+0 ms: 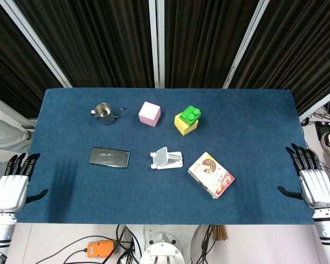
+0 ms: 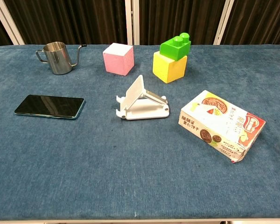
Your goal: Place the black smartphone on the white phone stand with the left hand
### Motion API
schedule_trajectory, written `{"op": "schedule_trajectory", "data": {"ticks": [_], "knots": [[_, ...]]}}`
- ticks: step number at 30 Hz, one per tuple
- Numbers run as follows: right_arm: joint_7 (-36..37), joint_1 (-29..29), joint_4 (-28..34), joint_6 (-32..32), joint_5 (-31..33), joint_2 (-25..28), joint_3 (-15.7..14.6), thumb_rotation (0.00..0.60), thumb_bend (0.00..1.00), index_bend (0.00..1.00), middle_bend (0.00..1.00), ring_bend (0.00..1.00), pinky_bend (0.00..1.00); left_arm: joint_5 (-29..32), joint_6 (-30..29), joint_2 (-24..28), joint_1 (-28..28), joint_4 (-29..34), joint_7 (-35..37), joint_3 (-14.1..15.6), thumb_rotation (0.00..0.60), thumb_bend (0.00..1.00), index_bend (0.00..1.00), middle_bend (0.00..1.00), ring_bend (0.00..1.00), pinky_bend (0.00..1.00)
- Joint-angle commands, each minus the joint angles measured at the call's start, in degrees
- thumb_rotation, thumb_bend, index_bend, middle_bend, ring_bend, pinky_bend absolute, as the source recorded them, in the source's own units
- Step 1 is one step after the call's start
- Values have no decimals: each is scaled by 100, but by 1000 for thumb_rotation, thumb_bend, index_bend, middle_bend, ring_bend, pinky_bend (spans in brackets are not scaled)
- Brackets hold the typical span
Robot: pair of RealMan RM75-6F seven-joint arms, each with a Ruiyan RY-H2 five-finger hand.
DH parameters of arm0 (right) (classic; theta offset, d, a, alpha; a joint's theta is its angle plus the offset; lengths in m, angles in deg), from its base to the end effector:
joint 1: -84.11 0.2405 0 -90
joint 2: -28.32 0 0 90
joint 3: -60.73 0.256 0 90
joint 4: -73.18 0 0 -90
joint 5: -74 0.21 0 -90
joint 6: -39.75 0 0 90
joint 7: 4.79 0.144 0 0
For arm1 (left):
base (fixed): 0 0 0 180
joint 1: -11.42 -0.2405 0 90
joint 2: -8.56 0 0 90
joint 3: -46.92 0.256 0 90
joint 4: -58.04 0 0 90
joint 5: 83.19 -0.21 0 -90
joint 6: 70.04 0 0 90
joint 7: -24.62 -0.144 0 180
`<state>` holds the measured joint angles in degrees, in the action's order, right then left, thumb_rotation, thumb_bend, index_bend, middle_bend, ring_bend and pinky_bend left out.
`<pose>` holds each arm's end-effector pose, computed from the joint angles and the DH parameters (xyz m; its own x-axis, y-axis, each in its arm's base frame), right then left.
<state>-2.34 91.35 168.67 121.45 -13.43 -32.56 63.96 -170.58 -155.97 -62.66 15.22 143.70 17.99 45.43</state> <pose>-0.2958 -0.1939 0.1635 0.3625 -0.0414 0.9311 -0.9304 -0.0747 0.3589 -0.3230 0.1709 0.1266 0.4949 0.0174 0.8688 0.8689 -0.0156 -0.4947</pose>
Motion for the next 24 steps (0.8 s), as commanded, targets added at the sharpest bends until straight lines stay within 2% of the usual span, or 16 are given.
{"op": "schedule_trajectory", "data": {"ticks": [1,7,12,19,24], "knots": [[-9,-1,14,9,2,7,4,600,186,0,11,0,25,15,55,16,45,57,68,-16,600,30,75,122,43,15],[-55,8,80,82,-57,89,36,600,186,0,11,0,25,-167,576,54,623,353,310,-241,600,70,125,153,65,15],[-72,-4,148,157,-145,150,29,600,186,0,11,0,25,-129,1586,-53,1490,541,94,-538,600,83,175,205,111,15],[-58,-71,154,189,-77,151,-1,600,186,0,11,0,25,491,3072,-542,2486,348,-608,-712,600,94,176,205,97,14],[-39,-87,118,160,1,131,0,600,186,0,11,0,26,940,3483,-907,2783,156,-970,-712,600,104,200,205,90,15]]}}
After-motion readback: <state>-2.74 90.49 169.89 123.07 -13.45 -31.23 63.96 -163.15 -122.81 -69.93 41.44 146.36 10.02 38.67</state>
